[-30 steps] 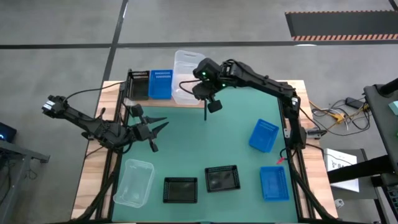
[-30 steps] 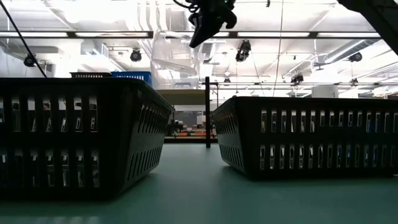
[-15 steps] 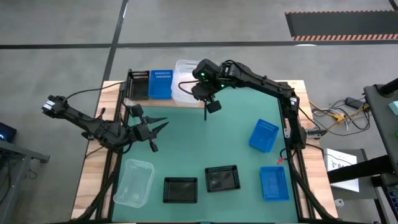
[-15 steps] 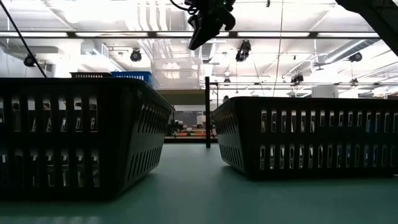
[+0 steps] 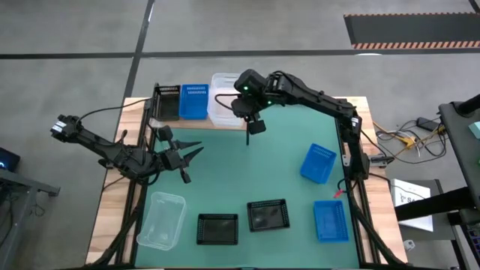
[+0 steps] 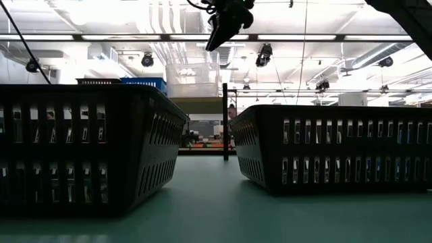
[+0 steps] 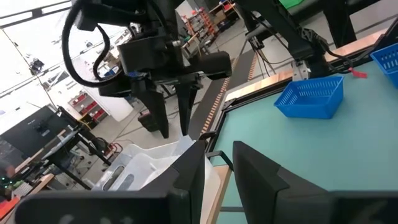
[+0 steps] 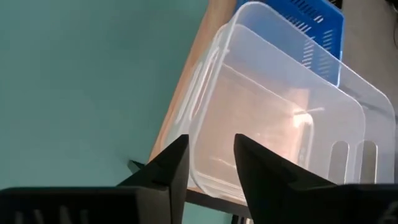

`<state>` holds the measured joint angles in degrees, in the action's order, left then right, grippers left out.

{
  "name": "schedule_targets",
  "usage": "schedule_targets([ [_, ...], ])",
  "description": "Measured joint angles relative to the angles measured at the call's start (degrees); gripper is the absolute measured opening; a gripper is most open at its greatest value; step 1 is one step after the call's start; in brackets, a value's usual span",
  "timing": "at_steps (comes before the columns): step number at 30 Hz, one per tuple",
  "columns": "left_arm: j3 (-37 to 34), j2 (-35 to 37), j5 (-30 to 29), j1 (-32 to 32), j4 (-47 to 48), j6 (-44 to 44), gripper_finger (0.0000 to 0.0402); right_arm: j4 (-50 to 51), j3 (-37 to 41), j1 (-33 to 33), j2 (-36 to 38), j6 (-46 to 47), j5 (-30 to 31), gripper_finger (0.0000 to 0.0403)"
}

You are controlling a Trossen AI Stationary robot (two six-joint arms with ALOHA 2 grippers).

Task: Stack baskets on shelf by color
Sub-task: Stack the top transparent on top of the transparent bin on the shelf

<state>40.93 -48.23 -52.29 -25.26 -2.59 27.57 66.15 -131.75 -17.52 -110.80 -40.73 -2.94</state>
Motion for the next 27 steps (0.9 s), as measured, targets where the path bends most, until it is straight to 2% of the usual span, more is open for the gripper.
schedule_targets([
  [6, 0.0, 0.0, 0.0, 0.0, 0.0, 0.1, 0.0067, 0.0, -2.4, 0.5, 0.0, 2.0, 0.0, 0.0117],
  [13, 0.0, 0.0, 0.0, 0.0, 0.0, 0.5, 0.0067, -0.8, -2.7, 1.3, -0.3, 7.3, -6.2, 0.0068],
  [18, 0.0, -0.1, 0.0, 0.0, 0.0, 0.5, 0.0067, -0.5, -2.4, 1.3, -2.3, 8.6, -6.1, 0.0017],
  [23, 0.0, 0.0, 0.0, 0.0, 0.0, 0.9, 0.0067, 0.4, -2.4, 1.2, -3.8, 7.8, -5.7, 0.0009],
  [27, 0.0, -0.1, 0.0, 0.0, 0.0, 0.9, 0.0067, 1.7, -2.4, 1.2, -4.1, 7.2, -3.2, 0.0009],
])
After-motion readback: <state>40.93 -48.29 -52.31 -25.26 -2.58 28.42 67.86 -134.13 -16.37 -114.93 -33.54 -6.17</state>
